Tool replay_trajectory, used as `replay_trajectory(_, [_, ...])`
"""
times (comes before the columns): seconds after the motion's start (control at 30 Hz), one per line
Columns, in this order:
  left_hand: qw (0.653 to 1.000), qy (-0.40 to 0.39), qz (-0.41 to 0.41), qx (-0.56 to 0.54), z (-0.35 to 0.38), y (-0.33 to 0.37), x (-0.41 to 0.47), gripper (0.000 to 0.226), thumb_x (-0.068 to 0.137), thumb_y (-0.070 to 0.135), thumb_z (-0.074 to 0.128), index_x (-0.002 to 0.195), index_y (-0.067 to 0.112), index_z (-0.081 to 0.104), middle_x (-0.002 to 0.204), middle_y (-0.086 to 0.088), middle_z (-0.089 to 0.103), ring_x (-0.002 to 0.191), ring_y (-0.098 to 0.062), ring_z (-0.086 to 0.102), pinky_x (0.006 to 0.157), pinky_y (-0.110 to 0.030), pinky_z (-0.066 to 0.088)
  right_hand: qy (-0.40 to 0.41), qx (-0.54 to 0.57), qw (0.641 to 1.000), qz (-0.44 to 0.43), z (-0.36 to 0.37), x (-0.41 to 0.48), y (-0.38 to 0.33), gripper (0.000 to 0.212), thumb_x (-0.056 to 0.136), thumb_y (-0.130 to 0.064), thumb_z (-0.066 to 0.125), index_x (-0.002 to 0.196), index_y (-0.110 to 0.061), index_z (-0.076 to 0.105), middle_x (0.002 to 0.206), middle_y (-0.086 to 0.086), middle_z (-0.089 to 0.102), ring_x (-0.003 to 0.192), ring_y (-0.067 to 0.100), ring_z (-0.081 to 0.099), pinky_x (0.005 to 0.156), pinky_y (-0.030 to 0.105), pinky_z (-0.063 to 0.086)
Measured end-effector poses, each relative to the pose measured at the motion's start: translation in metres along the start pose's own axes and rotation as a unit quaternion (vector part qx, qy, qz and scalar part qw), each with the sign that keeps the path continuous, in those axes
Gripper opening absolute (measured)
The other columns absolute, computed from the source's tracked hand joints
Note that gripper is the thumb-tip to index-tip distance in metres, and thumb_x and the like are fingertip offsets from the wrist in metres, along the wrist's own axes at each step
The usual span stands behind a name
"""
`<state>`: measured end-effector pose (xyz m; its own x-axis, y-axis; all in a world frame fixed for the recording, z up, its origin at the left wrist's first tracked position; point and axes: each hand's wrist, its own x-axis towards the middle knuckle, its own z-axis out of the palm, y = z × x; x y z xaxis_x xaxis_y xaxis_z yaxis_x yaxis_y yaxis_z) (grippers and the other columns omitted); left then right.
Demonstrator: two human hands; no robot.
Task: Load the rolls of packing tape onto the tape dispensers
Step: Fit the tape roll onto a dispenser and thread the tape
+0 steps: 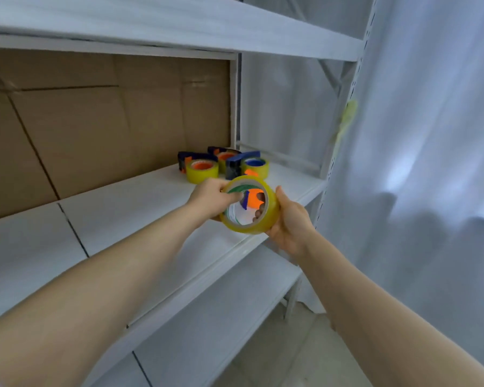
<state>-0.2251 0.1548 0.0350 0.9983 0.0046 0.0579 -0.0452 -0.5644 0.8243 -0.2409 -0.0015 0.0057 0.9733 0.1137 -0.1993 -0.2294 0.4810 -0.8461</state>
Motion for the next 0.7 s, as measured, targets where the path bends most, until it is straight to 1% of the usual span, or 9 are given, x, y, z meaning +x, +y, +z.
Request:
replay_trajectory(0.1, [1.0,-0.014,0.007,0.009,0.024,0.015,0.054,0.025,0.084,0.031,0.067,0.07,0.011,0.061,0.066,-0.005,0.055,0.069,-0.024,0.055,0.074,-0.043,0.054,0.006,0.009,1.0,0.001,-0.023,0.041,-0.026,0.041,0.099,-0.038,0.037,0.107,-0.006,0.061,0.061,0.002,0.067,0.051,0.012,0.065,0.052,0.026,0.052])
replay_trajectory(0.2, [1.0,-0.018,0.0,0.005,0.042,0.031,0.111,0.029,0.085,0.031,0.066,0.061,0.02,0.054,0.062,-0.001,0.053,0.07,-0.022,0.054,0.07,-0.034,0.046,-0.01,0.019,1.0,0.002,-0.039,0.088,-0.057,0.044,0.1,-0.04,0.034,0.097,-0.005,0.061,0.055,0.003,0.066,0.048,0.013,0.064,0.049,0.023,0.052])
replay_trajectory(0.27, [1.0,-0.022,-0.009,-0.008,0.052,0.036,0.144,0.026,0.085,0.031,0.066,0.064,0.018,0.057,0.063,-0.002,0.055,0.074,-0.026,0.057,0.074,-0.036,0.049,-0.034,0.024,0.999,0.004,-0.047,0.119,-0.077,0.048,0.099,-0.043,0.031,0.096,-0.006,0.061,0.056,0.003,0.066,0.052,0.014,0.064,0.051,0.023,0.053])
replay_trajectory(0.33, [0.999,-0.02,-0.011,-0.037,0.061,0.042,0.176,0.023,0.084,0.031,0.067,0.076,0.01,0.065,0.076,-0.011,0.064,0.085,-0.034,0.065,0.082,-0.045,0.054,-0.058,0.019,0.998,0.001,-0.055,0.146,-0.095,0.046,0.099,-0.042,0.03,0.098,-0.008,0.062,0.061,0.003,0.068,0.059,0.015,0.065,0.056,0.023,0.054])
replay_trajectory(0.4, [0.997,-0.018,-0.03,-0.067,0.069,0.049,0.201,0.02,0.084,0.029,0.068,0.084,0.009,0.067,0.087,-0.017,0.068,0.085,-0.034,0.067,0.072,-0.045,0.059,-0.075,0.016,0.997,-0.005,-0.065,0.17,-0.109,0.043,0.098,-0.037,0.031,0.097,-0.009,0.062,0.065,0.004,0.069,0.063,0.015,0.066,0.058,0.023,0.055])
replay_trajectory(0.47, [0.995,-0.023,-0.047,-0.087,0.075,0.055,0.22,0.012,0.086,0.026,0.066,0.085,0.015,0.064,0.082,-0.01,0.066,0.07,-0.023,0.065,0.047,-0.029,0.056,-0.097,0.028,0.995,-0.001,-0.073,0.191,-0.118,0.039,0.095,-0.032,0.032,0.096,-0.007,0.062,0.068,0.005,0.069,0.066,0.017,0.066,0.06,0.024,0.056])
replay_trajectory(0.5, [0.994,-0.026,-0.055,-0.091,0.078,0.057,0.228,0.011,0.088,0.025,0.065,0.088,0.014,0.064,0.078,-0.007,0.063,0.065,-0.019,0.063,0.039,-0.022,0.051,-0.109,0.04,0.993,0.005,-0.076,0.2,-0.121,0.036,0.092,-0.028,0.034,0.096,-0.006,0.063,0.068,0.006,0.069,0.067,0.018,0.066,0.061,0.024,0.056])
replay_trajectory(0.6, [0.992,-0.021,-0.073,-0.105,0.085,0.062,0.247,0.015,0.089,0.022,0.063,0.098,0.01,0.064,0.079,-0.007,0.061,0.062,-0.015,0.059,0.034,-0.017,0.044,-0.148,0.072,0.986,0.019,-0.083,0.225,-0.128,0.031,0.08,-0.022,0.04,0.094,-0.005,0.063,0.07,0.006,0.07,0.066,0.017,0.068,0.061,0.024,0.056])
replay_trajectory(0.7, [0.986,-0.004,-0.106,-0.129,0.091,0.062,0.264,0.02,0.09,0.022,0.062,0.105,0.008,0.061,0.082,-0.007,0.061,0.065,-0.016,0.06,0.035,-0.017,0.045,-0.206,0.088,0.974,0.03,-0.087,0.251,-0.133,0.032,0.072,-0.019,0.043,0.092,-0.004,0.063,0.072,0.008,0.071,0.065,0.018,0.069,0.063,0.025,0.057])
